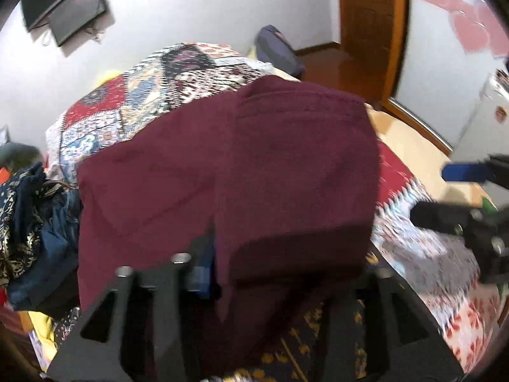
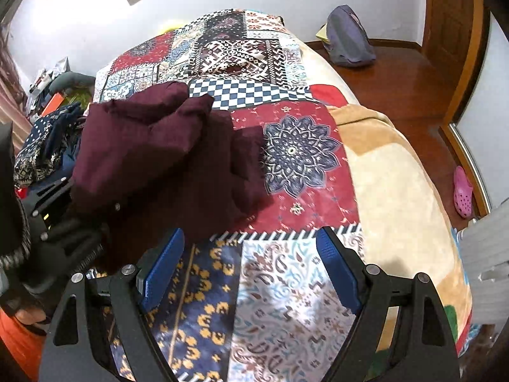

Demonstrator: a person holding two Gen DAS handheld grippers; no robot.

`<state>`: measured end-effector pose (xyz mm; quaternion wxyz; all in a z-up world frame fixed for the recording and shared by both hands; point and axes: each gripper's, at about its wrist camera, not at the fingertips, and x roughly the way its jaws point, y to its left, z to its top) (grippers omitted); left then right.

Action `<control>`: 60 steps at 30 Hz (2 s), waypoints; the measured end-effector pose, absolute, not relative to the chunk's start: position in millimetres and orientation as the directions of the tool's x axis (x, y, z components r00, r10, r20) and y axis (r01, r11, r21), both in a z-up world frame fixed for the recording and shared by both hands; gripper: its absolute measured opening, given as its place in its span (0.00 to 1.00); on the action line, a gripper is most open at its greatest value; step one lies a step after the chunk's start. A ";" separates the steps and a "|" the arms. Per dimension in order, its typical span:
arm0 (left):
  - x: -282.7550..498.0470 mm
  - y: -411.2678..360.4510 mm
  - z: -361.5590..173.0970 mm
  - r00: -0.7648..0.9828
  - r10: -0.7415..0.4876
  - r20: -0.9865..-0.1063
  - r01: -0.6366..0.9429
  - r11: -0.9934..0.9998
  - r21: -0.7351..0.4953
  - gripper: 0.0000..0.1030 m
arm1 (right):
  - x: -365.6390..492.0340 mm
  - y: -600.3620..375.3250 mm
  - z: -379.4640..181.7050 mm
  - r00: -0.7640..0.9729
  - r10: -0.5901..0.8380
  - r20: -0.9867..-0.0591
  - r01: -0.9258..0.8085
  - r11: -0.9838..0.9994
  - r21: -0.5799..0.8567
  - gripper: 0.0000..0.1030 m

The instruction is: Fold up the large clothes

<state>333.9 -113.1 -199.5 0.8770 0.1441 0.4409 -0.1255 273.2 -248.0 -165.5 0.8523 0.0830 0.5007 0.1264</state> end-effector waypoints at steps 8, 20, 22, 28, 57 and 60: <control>291.5 -100.3 -164.0 0.563 -0.208 -0.800 0.403 0.914 0.046 0.75 | 264.8 -250.5 -139.1 0.524 0.307 -0.795 -0.165 0.952 0.258 0.80; 296.5 5.1 -126.6 0.664 -0.051 -0.746 0.173 0.981 0.087 0.86 | 277.6 -194.9 -97.0 0.587 0.389 -0.710 -0.337 0.915 0.223 0.80; 301.5 16.1 -135.3 0.644 -0.042 -0.764 0.156 0.985 0.077 0.86 | 284.2 -179.5 -95.9 0.572 0.421 -0.704 -0.374 0.898 0.233 0.80; 310.1 30.2 -180.0 0.545 -0.053 -0.837 0.142 0.989 0.030 0.87 | 305.9 -147.6 -120.4 0.498 0.447 -0.743 -0.410 0.876 0.252 0.80; 263.4 60.8 -163.7 0.627 0.070 -0.776 0.048 0.991 0.128 0.95 | 289.5 -208.0 -145.0 0.528 0.300 -0.795 -0.299 0.941 0.157 0.86; 275.7 70.2 -151.1 0.649 0.073 -0.757 0.014 0.994 0.109 0.95 | 292.5 -205.7 -133.2 0.555 0.322 -0.767 -0.310 0.936 0.169 0.87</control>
